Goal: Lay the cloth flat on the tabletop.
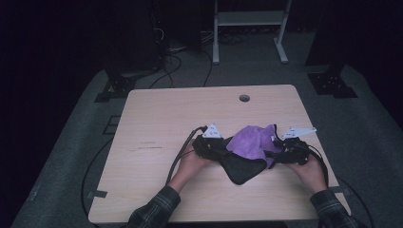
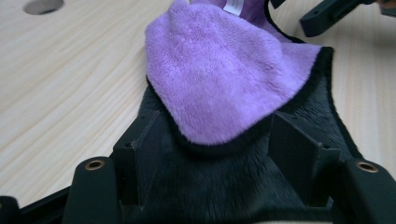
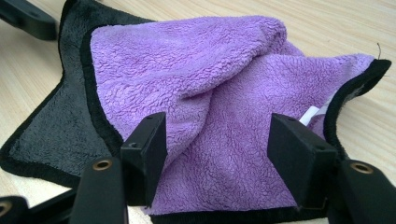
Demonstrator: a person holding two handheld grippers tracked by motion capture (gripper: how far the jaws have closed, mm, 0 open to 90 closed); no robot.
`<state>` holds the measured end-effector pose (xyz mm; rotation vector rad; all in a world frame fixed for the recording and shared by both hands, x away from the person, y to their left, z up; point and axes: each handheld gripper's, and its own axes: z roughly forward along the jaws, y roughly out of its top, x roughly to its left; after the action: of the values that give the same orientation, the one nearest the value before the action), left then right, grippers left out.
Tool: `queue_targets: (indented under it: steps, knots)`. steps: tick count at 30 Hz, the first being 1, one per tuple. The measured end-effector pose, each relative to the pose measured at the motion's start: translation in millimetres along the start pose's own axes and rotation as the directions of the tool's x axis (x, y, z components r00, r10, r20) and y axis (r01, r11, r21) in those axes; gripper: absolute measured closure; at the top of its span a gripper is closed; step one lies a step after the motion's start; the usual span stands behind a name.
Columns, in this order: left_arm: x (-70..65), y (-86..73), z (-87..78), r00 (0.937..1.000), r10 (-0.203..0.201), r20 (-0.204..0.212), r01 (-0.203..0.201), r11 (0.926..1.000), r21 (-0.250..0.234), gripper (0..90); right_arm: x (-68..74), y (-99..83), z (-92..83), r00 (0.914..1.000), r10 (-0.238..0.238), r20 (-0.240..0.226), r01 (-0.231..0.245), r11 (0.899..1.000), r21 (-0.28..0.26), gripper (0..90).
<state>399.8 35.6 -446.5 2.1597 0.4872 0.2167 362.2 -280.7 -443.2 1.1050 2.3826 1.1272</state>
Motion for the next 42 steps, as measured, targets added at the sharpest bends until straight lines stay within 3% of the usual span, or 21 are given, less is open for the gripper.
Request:
queue_targets:
  steps: [2,6,11,14,19,25,29,35,40,42]
  knots:
    - [1.4,0.3,8.6,0.9998,-0.01,0.016,0.01,0.9999,0.01,33.5,-0.1,-0.2,0.2,1.0,-0.001,0.0,0.001,1.0,0.001,36.8]
    - [2.0,-1.4,19.4,0.9996,-0.009,0.026,0.008,0.9988,0.049,41.9,-0.6,-0.4,0.5,1.0,0.0,-0.001,0.0,1.0,0.004,36.8]
    - [1.2,-1.6,19.3,0.9997,0.011,0.021,-0.012,0.9974,0.071,67.7,-0.6,-0.3,1.2,1.0,0.001,0.0,-0.001,1.0,0.006,36.9]
    - [-0.4,1.7,15.1,0.9996,0.004,0.026,-0.006,0.9975,0.071,73.7,0.0,-0.2,1.8,1.0,-0.002,0.002,0.002,1.0,0.009,37.1]
    - [1.3,10.5,1.9,0.9985,-0.019,0.052,0.017,0.9987,0.048,76.3,-1.0,-0.7,3.1,1.0,-0.002,0.003,0.002,1.0,0.017,37.1]
    - [10.3,17.7,-19.8,0.9987,-0.031,0.04,0.031,0.9994,0.012,76.9,-2.5,-2.6,7.8,1.0,-0.002,-0.002,0.002,0.999,0.046,37.1]
    - [21.9,15.6,-33.8,0.9985,-0.055,0.004,0.055,0.9985,-0.001,78.2,-2.5,-5.2,15.1,0.9999,-0.014,-0.001,0.014,0.996,0.09,37.1]
    - [50.3,2.8,-59.4,0.9879,-0.137,-0.073,0.134,0.9901,-0.04,78.5,-1.2,-8.7,24.5,0.999,-0.045,-0.005,0.046,0.989,0.141,37.2]
    - [75.7,-15.5,-76.6,0.9655,-0.221,-0.138,0.215,0.9749,-0.06,78.5,0.5,-8.4,28.9,0.9978,-0.066,0.001,0.065,0.985,0.16,37.1]
    - [83.7,-24.0,-78.9,0.9559,-0.236,-0.175,0.232,0.9718,-0.042,78.5,0.9,-8.2,29.7,0.9976,-0.069,0.001,0.068,0.985,0.16,37.3]
